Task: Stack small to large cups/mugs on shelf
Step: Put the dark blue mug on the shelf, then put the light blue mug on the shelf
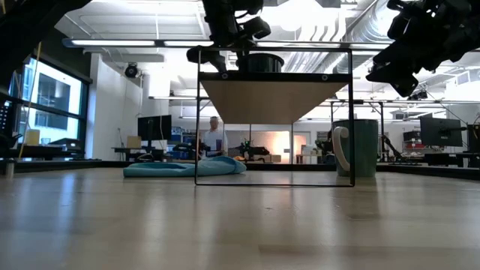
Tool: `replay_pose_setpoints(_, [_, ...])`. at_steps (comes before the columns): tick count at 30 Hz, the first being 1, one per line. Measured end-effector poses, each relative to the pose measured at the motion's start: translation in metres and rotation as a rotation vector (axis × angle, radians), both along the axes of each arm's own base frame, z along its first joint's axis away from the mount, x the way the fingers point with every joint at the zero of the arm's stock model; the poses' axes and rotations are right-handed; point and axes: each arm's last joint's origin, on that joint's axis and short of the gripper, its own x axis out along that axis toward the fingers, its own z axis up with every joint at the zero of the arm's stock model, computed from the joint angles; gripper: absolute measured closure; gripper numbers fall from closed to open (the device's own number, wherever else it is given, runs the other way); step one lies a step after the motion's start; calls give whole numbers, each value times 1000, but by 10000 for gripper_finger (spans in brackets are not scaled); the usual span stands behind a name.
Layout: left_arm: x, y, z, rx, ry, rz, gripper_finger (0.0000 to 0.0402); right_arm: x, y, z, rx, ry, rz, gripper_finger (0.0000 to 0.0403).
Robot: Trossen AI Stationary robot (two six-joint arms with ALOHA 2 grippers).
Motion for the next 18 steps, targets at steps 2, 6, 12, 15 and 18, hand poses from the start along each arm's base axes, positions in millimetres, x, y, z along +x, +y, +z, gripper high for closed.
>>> replay_pose_setpoints(2, [0, 0, 0, 3, -3, -4, 211, 0, 0, 0, 0, 0, 0, 215])
replay_pose_setpoints(6, [2, 1, 1, 6, -17, -6, 211, 0, 0, 0, 0, 0, 0, 215])
replay_pose_setpoints(12, [3, 1, 6, 18, -45, -24, 211, 0, 0, 0, 1, 0, 0, 215])
replay_pose_setpoints(15, [3, 1, 17, 47, -92, -37, 211, 0, 0, 0, 2, 0, 0, 215])
replay_pose_setpoints(18, [3, 1, 31, 78, -137, -51, 211, 0, 0, 0, 8, 0, -3, 215])
